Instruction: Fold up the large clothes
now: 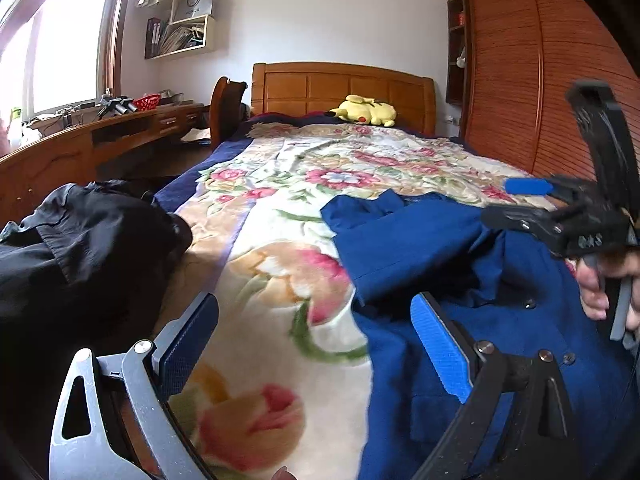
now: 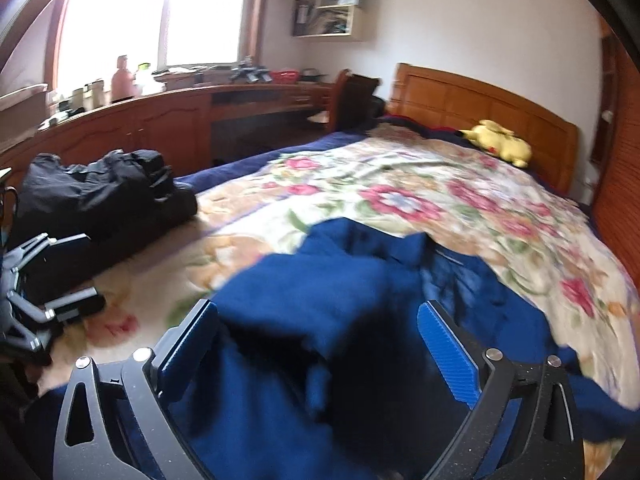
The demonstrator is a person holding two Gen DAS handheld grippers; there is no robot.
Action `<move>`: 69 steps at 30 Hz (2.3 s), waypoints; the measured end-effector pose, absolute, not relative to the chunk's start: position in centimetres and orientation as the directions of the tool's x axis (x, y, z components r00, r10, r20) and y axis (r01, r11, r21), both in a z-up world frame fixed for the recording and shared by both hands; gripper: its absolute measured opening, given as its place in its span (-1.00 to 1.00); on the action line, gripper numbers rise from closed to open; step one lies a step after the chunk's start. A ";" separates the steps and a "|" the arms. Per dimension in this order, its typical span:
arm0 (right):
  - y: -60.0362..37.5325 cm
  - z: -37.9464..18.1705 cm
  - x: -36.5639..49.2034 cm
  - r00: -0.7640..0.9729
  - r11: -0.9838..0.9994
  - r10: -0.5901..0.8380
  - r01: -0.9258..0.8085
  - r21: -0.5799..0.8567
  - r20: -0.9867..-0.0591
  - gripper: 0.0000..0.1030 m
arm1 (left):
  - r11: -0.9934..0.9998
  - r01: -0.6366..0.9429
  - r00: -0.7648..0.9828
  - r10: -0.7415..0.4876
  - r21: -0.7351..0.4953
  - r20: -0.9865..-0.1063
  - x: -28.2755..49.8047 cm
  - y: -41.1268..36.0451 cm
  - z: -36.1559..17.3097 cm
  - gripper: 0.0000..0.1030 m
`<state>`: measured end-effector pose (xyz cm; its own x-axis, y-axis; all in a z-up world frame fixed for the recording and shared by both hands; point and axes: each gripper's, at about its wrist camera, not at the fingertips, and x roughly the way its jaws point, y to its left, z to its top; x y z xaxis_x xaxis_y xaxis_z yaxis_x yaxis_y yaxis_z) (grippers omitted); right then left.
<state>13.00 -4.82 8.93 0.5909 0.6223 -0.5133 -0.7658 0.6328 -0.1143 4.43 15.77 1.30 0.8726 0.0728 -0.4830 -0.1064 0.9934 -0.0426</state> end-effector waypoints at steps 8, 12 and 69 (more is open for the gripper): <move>-0.2 6.1 16.2 0.472 0.561 0.610 -0.825 -0.074 -0.636 0.85 | 0.992 -0.117 0.867 0.083 -0.040 -0.491 4.2 16.8 0.8 0.89; 1.0 3.9 17.6 0.452 0.557 0.556 -0.825 -0.090 -0.698 0.85 | 0.992 -0.120 0.867 0.083 -0.044 -0.491 4.1 17.0 0.8 0.89; -19.8 6.7 12.4 0.729 0.863 0.393 -0.503 -0.050 -0.560 -0.85 | 0.996 0.087 0.856 -0.085 -0.021 -0.509 5.2 5.8 2.9 0.89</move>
